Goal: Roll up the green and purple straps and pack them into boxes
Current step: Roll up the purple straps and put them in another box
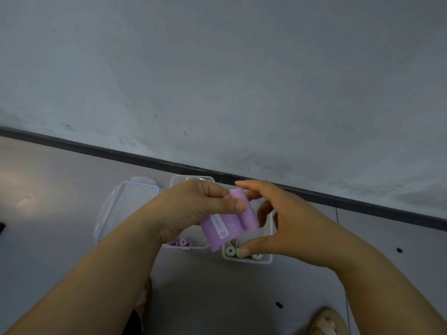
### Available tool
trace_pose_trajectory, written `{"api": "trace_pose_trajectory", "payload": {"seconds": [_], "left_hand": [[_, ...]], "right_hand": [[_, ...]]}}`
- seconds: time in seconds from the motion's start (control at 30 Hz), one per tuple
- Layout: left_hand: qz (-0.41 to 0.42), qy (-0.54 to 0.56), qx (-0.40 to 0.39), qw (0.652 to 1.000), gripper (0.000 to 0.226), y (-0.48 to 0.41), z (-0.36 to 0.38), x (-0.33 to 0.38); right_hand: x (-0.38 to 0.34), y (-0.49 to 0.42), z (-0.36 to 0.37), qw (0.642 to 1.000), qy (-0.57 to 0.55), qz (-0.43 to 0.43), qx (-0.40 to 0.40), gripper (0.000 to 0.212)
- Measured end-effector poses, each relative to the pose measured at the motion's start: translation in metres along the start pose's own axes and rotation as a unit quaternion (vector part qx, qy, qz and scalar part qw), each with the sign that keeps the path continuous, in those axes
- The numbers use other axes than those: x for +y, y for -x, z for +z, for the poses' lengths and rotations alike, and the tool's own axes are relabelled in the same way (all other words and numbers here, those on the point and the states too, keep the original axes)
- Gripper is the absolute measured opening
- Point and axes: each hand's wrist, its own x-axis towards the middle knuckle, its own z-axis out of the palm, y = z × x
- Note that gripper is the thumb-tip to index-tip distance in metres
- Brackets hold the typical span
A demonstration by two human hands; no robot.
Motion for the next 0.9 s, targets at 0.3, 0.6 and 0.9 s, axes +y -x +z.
{"api": "trace_pose_trajectory", "payload": {"seconds": [0.3,0.6,0.9], "left_hand": [[0.053,0.21,0.054,0.975,0.038,-0.006,0.004,0.002],[0.08,0.224,0.098,0.966,0.037,-0.008,0.011,0.003],[0.095,0.193,0.107,0.971,0.041,-0.009,0.013,0.003]], "right_hand": [[-0.007,-0.005,-0.001,0.954,-0.207,0.118,0.183,0.046],[-0.014,-0.013,0.004,0.931,-0.24,0.172,0.216,0.051],[-0.015,-0.014,0.003,0.922,-0.258,0.16,0.24,0.05]]}}
